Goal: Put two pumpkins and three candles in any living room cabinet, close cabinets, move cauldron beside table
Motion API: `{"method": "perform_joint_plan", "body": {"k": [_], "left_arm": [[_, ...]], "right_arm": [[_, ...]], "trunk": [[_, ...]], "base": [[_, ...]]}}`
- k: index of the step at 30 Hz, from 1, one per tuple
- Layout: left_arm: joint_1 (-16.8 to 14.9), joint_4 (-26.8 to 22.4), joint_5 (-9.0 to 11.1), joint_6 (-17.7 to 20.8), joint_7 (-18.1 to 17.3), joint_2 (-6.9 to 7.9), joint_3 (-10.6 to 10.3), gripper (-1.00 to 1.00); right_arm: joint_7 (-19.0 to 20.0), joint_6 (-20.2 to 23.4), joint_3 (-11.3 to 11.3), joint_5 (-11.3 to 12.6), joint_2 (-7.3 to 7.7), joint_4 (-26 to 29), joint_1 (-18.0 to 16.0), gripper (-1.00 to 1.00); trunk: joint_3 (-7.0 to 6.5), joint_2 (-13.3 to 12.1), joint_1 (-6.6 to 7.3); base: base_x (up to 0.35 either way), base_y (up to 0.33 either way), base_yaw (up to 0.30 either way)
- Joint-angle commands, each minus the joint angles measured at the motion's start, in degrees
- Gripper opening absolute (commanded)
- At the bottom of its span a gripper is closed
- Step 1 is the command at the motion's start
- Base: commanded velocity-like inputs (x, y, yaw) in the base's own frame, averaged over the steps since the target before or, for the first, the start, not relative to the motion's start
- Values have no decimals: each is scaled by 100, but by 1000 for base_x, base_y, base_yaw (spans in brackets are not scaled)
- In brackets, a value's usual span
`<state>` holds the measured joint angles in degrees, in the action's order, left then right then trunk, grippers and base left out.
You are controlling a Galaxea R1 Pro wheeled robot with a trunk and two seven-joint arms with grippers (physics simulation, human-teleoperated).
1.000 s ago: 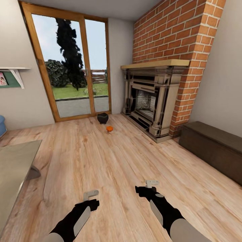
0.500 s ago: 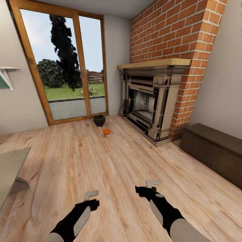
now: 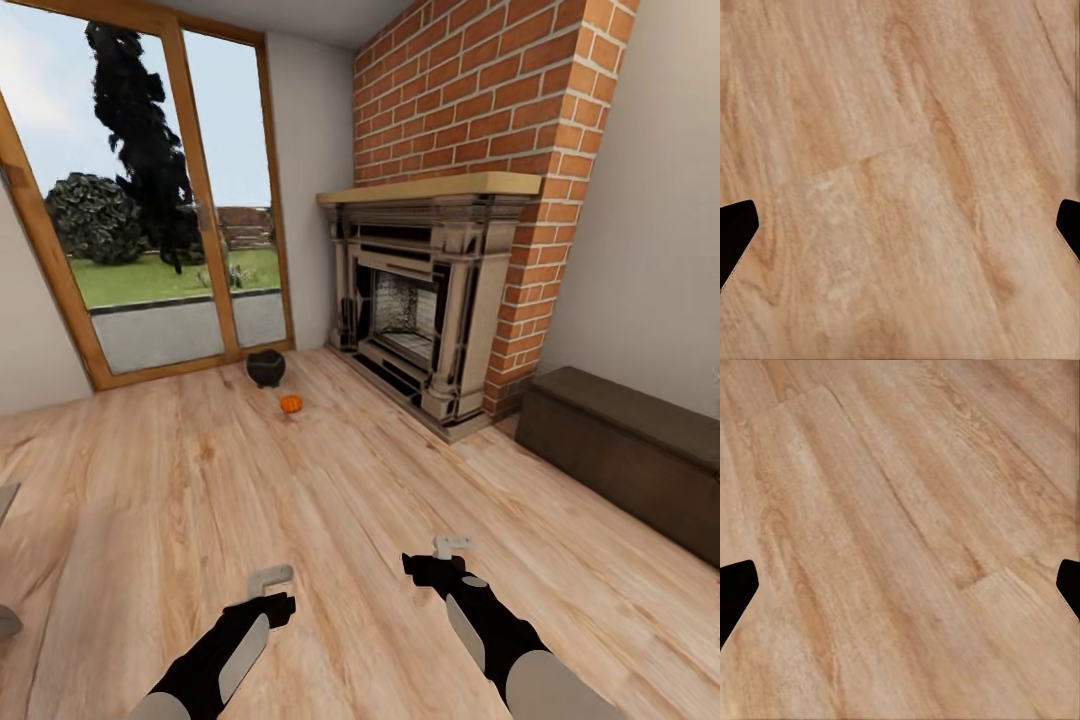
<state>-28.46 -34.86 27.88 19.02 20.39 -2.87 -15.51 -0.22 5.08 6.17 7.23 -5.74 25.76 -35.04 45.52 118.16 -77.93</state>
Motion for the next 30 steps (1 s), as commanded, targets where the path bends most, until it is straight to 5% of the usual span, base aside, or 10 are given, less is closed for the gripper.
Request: {"method": "perform_joint_plan", "body": {"k": [1, 30], "left_arm": [[-2, -12, 60, 14, 55, 6, -31, 100], [-2, -12, 68, 14, 53, 6, -31, 100]], "right_arm": [[-4, 27, 24, 59, 3, 8, -3, 100], [1, 27, 24, 77, 3, 8, -3, 100]], "trunk": [[6, 2, -2], [6, 2, -2]], "base": [[302, 154, -220], [313, 106, -260]]}}
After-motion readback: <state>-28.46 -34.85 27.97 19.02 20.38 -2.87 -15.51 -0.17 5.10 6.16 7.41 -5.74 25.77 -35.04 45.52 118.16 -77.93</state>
